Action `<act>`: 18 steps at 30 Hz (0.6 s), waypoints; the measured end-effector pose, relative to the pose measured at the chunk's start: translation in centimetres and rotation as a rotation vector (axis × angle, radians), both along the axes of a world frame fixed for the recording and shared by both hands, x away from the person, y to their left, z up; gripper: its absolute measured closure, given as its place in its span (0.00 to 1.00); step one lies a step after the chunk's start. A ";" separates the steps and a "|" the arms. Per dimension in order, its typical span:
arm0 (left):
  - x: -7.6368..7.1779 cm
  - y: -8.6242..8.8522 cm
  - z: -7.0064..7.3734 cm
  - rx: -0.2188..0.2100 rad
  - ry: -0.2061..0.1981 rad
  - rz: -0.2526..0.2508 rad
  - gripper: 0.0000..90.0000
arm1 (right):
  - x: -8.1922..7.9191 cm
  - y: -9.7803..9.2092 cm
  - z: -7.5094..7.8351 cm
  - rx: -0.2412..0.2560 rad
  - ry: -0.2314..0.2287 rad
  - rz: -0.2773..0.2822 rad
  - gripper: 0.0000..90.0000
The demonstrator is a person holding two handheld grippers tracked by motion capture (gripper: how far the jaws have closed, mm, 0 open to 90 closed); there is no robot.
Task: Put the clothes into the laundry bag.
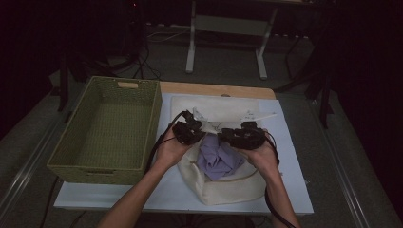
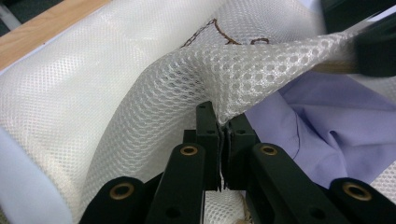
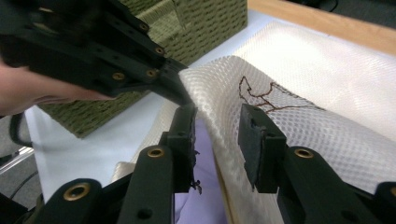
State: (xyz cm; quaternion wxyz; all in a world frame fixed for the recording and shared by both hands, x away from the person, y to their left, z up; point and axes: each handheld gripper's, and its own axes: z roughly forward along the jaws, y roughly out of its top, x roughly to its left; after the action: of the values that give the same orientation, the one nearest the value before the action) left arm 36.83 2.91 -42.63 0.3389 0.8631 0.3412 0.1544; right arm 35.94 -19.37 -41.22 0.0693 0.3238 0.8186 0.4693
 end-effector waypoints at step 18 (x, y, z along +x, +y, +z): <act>0.2 0.5 -0.3 -0.013 0.030 0.008 0.97 | -6.3 1.2 -4.6 -0.128 0.007 0.101 1.00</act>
State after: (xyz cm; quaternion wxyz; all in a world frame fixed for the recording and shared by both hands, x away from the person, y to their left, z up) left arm 37.02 3.36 -42.90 0.3388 0.8617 0.3506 0.1406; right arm 29.62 -18.19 -45.83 0.0630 0.2787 0.8624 0.4179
